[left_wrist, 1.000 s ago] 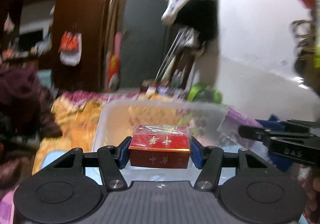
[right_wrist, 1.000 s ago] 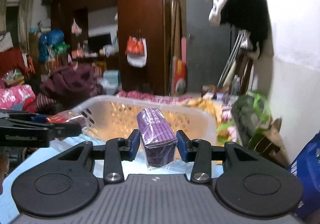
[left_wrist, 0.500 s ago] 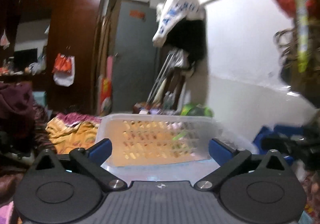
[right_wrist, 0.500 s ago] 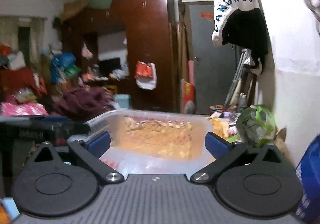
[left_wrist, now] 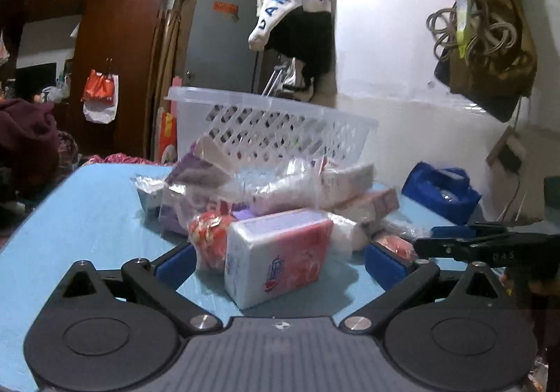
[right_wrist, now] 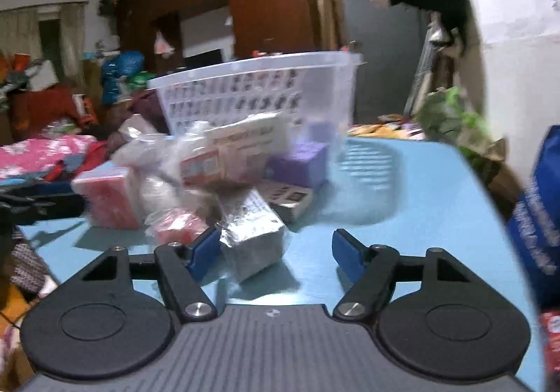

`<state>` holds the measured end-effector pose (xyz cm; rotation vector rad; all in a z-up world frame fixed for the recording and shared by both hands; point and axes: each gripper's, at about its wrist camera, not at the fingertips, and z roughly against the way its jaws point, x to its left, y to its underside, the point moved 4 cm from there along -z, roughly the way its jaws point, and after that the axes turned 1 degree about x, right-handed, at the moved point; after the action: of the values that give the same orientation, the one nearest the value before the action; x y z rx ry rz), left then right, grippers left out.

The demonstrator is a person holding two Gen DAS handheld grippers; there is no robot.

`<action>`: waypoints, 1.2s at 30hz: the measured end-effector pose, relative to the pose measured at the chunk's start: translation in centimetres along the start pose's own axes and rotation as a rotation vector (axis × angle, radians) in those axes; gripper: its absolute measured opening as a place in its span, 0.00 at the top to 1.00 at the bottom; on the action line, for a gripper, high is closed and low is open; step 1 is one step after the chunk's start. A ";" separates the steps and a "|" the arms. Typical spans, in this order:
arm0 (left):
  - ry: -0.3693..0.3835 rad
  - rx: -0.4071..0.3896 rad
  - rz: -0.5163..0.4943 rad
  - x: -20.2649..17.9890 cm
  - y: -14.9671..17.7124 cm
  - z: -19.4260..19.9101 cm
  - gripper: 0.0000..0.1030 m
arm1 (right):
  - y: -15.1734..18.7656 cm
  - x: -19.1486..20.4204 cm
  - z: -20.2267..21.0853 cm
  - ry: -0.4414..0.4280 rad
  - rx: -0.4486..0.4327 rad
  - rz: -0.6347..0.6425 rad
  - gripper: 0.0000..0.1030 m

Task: Organize objects
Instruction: 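Grasp the white-pink tissue pack with the left gripper while the right grasps the silver foil packet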

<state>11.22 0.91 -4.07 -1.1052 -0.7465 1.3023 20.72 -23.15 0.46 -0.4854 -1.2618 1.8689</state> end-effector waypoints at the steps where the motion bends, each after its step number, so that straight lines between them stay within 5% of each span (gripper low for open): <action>1: -0.001 0.005 0.008 0.0 0.1 -0.2 0.00 | 0.2 0.2 -0.1 -0.013 0.003 0.003 0.38; 4: -0.008 0.020 -0.007 -0.4 0.6 -0.9 0.00 | 0.8 0.8 0.7 -0.027 -0.008 0.006 0.56; 9: -0.076 0.007 -0.029 -1.3 1.6 -1.5 0.01 | 1.6 1.2 2.0 0.008 -0.036 0.009 0.57; 12: -0.137 -0.003 -0.062 -1.8 2.1 -1.2 0.13 | 2.0 1.5 2.3 0.027 -0.042 0.023 0.56; 21: -0.247 -0.003 -0.083 -2.5 2.1 -2.3 0.10 | 2.1 1.4 2.1 0.033 -0.061 0.012 0.55; 23: -0.267 -0.011 -0.098 -2.5 2.3 -2.1 0.23 | 2.1 1.4 2.3 0.039 -0.066 0.011 0.56; 26: -0.236 -0.044 -0.074 -1.7 2.7 -0.8 0.31 | 2.2 1.5 3.0 0.064 -0.076 0.033 0.56; 36: -0.176 -0.091 -0.011 0.8 2.3 2.4 0.31 | 1.7 0.6 5.1 0.085 -0.108 0.018 0.56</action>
<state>8.35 1.99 -5.54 -1.0661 -0.9492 1.3798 16.12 -25.92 1.13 -0.6295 -1.3097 1.7824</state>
